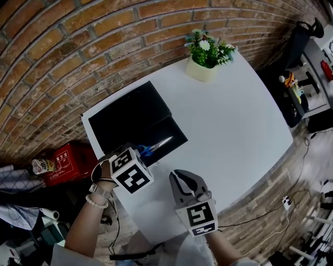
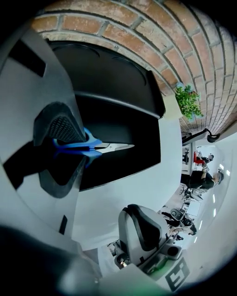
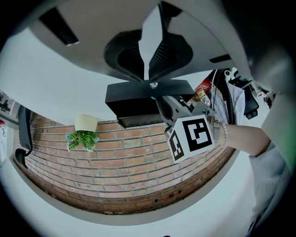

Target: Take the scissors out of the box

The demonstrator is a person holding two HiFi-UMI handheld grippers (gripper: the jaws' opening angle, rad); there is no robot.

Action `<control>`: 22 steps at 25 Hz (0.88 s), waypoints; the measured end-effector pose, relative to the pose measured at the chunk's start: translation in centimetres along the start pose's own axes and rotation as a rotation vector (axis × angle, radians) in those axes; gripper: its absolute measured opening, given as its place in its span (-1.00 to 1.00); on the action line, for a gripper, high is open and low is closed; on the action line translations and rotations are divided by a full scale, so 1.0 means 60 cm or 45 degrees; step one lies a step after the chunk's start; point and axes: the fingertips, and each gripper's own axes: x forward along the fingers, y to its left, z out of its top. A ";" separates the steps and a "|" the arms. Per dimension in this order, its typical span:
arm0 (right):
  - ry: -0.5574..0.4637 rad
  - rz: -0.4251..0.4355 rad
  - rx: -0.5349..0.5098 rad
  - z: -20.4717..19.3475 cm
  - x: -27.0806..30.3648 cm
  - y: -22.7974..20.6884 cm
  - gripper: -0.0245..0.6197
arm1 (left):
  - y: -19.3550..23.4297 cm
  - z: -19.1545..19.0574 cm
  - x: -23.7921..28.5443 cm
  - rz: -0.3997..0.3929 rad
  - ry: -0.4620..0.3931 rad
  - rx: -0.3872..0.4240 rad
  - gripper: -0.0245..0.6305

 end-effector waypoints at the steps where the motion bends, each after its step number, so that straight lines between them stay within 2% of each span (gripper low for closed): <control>1: 0.000 0.000 -0.003 0.001 -0.001 0.001 -0.74 | 0.002 0.001 -0.001 0.014 -0.011 0.000 -0.64; 13: -0.017 -0.017 -0.042 0.023 -0.011 0.011 -0.74 | 0.011 0.007 -0.049 0.083 -0.158 -0.042 -0.64; 22: -0.037 -0.029 -0.085 0.051 -0.017 0.033 -0.74 | 0.009 0.006 -0.099 0.109 -0.331 -0.106 -0.65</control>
